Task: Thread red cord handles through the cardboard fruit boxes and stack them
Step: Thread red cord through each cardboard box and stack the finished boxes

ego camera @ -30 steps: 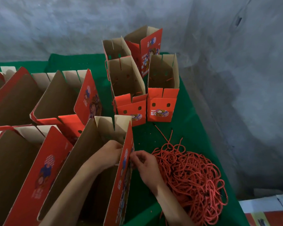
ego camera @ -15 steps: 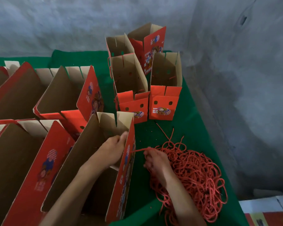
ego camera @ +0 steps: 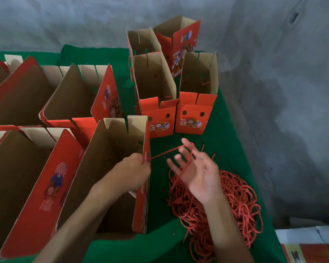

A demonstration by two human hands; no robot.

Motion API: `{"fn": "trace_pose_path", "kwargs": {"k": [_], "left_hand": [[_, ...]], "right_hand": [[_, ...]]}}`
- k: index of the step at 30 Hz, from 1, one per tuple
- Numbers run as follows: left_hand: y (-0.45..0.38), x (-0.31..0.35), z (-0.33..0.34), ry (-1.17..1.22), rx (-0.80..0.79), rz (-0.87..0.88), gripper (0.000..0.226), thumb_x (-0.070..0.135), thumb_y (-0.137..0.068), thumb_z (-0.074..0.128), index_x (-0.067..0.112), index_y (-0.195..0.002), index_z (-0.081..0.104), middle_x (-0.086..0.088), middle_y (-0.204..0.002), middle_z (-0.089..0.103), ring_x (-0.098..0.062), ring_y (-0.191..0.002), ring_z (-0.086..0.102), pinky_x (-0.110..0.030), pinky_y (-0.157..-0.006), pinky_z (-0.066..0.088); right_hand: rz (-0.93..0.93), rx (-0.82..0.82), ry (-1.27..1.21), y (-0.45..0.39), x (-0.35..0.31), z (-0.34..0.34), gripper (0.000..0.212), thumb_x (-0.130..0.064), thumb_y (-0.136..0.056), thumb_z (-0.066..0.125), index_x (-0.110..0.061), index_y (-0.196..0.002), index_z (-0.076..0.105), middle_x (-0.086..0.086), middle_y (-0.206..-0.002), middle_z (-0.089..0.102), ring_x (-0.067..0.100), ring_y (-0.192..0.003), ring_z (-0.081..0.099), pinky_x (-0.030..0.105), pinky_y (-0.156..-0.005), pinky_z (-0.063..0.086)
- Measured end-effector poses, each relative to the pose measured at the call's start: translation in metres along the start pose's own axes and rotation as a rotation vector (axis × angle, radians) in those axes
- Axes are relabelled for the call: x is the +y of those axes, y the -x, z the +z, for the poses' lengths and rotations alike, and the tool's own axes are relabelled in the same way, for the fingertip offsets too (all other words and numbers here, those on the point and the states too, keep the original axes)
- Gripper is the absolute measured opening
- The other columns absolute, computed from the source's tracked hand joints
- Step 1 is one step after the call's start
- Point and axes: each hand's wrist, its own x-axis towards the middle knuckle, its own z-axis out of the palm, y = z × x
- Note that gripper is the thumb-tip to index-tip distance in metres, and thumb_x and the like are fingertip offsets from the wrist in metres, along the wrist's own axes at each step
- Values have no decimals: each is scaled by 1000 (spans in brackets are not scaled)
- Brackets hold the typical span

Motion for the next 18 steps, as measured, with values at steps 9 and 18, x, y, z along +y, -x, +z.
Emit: {"fn": "trace_pose_path", "kwargs": {"k": [9, 18], "left_hand": [[-12, -1, -4, 166, 15, -33, 13, 34, -105, 46, 21, -106, 50, -5, -95, 69, -22, -81, 74, -29, -51, 59], [-18, -10, -5, 163, -80, -120, 36, 40, -105, 43, 10, -122, 52, -13, -111, 70, -29, -93, 75, -44, -67, 65]], "right_hand": [[28, 625, 967, -6, 5, -52, 33, -21, -100, 67, -12, -131, 64, 10, -128, 70, 16, -106, 69, 32, -100, 52], [-32, 474, 1938, -2, 56, -84, 12, -10, -96, 62, -15, -98, 73, 0, -101, 67, 22, -98, 64, 36, -88, 52]]}}
